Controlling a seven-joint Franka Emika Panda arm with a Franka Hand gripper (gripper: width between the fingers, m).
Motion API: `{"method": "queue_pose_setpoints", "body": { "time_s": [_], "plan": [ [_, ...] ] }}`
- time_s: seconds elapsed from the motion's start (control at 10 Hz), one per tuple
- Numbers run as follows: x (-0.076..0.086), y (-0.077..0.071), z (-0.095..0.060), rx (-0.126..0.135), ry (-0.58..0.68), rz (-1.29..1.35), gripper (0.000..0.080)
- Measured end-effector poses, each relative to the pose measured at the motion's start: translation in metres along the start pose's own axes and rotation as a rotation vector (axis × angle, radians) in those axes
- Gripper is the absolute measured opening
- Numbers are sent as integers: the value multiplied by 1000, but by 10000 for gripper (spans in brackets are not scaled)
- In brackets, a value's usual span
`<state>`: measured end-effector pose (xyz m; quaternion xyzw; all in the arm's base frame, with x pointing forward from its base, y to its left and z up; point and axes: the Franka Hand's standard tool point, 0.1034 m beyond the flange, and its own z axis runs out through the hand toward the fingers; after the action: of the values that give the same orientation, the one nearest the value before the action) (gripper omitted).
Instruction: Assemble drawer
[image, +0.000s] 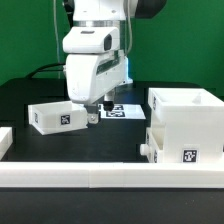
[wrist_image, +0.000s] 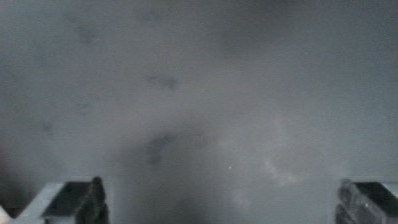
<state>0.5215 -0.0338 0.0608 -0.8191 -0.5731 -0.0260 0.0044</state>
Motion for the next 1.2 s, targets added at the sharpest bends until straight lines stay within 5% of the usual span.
{"method": "queue_pose_setpoints", "body": {
  "time_s": [0.3,0.4,0.7,0.8,1.2],
  "plan": [
    [-2,0,1,2,-1,3,649],
    [-15,-3,5,6,-8,60,649],
    [-24,-36,3,4,-42,335,649],
    [-27,-37,1,-14,-33,326,649],
    [-36,-37,3,-10,-28,287,649]
  ]
}}
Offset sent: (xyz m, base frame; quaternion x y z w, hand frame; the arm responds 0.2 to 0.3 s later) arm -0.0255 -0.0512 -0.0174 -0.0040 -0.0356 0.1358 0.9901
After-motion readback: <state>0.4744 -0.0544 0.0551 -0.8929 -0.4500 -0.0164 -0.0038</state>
